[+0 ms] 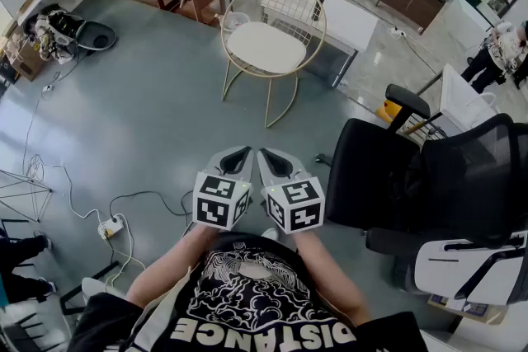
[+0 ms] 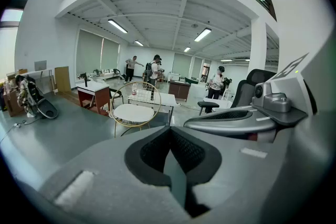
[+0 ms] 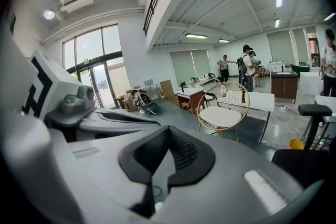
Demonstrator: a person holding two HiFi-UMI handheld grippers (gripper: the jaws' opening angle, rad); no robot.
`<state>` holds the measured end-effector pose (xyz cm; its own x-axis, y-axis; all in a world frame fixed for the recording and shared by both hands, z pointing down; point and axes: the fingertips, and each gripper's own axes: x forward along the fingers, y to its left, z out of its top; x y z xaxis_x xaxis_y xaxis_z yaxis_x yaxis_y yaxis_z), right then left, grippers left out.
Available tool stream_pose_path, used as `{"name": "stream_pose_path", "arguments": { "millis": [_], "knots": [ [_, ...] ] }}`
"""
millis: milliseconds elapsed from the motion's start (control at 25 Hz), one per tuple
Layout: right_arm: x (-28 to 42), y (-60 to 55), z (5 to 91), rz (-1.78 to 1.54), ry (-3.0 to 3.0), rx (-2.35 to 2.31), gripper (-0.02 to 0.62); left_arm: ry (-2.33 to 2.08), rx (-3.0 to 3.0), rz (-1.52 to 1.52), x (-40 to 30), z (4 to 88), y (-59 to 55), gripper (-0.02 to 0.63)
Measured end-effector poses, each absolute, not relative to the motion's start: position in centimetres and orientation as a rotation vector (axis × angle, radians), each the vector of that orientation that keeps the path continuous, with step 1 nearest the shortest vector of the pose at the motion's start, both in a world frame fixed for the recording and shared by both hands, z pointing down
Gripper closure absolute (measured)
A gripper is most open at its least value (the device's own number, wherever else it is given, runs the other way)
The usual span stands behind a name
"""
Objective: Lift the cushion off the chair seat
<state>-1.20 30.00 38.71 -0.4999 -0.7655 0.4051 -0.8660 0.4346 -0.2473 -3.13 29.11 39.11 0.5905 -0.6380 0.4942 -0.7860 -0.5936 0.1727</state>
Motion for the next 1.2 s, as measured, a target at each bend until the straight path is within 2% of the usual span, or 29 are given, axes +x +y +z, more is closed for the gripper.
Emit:
{"name": "stream_pose_path", "arguments": {
  "millis": [600,1200],
  "knots": [
    [2.7,30.8,40.2,0.708,-2.475,1.388,0.597,-1.181,2.394,0.563,0.2,40.5,29.8,0.615],
    [2.6,23.2,41.7,0.706,-2.379,1.432,0.597,-1.063,2.396,0.519,0.4,42.0,21.3,0.615]
  ]
}}
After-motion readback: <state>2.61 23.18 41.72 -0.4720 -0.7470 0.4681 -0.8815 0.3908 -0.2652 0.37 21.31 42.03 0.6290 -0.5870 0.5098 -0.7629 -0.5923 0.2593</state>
